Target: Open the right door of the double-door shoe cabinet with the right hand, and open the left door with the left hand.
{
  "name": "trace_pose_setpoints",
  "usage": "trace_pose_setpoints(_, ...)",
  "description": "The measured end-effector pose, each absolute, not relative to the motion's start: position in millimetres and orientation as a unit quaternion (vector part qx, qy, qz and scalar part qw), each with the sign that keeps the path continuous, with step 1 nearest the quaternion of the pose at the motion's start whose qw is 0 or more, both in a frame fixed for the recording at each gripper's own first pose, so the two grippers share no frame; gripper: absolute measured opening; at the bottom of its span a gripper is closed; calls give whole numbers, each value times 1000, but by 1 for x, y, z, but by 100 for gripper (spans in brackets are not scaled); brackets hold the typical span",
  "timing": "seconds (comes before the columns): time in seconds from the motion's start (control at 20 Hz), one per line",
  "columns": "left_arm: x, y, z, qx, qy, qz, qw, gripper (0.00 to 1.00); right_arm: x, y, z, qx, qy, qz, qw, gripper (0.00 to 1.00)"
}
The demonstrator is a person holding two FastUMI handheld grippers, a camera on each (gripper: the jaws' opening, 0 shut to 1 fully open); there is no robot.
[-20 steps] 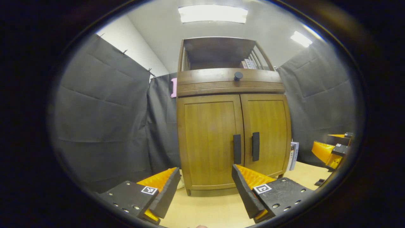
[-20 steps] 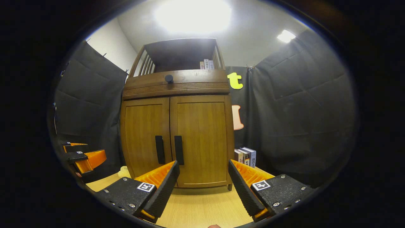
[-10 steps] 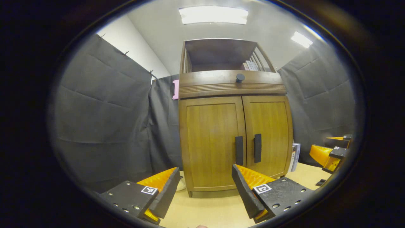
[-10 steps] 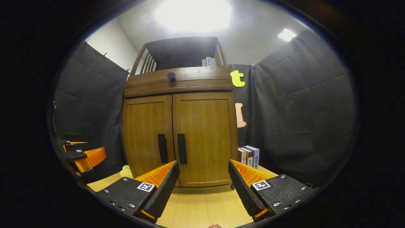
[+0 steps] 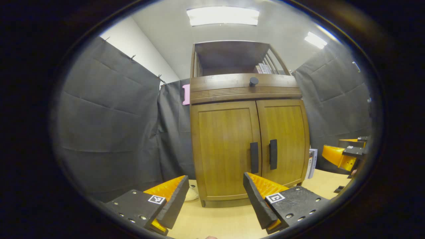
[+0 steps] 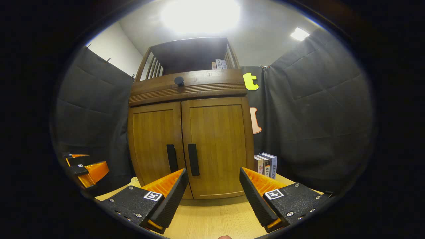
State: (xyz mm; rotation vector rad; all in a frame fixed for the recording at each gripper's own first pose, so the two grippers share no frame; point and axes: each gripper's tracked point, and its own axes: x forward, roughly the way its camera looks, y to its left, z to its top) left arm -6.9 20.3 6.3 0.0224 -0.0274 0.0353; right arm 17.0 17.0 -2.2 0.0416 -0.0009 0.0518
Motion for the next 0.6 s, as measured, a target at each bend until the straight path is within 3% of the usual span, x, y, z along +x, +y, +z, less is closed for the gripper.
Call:
trace_pose_setpoints(0.15, -13, 32, 8, 15, -13, 33, 999, 87, 27, 21, 6, 13, -13, 34, 999, 96)
trace_pose_setpoints(0.35, -17, 50, 7, 24, -12, 59, 998, 100, 52, 30, 14, 6, -26, 46, 999, 96)
trace_pose_setpoints(0.4, -20, 54, 7, 25, -13, 65, 997, 93, 61, 33, 14, 7, -26, 50, 998, 96)
trace_pose_setpoints(0.5, -25, 60, 8, 27, -15, 75, 997, 93, 76, 35, 15, 9, -25, 55, 998, 95)
trace_pose_setpoints(0.55, -27, 63, 9, 29, -15, 80, 996, 100, 85, 37, 17, 10, -25, 58, 998, 95)
trace_pose_setpoints(0.6, -27, 64, 8, 30, -15, 84, 996, 97, 94, 38, 16, 11, -24, 59, 998, 93)
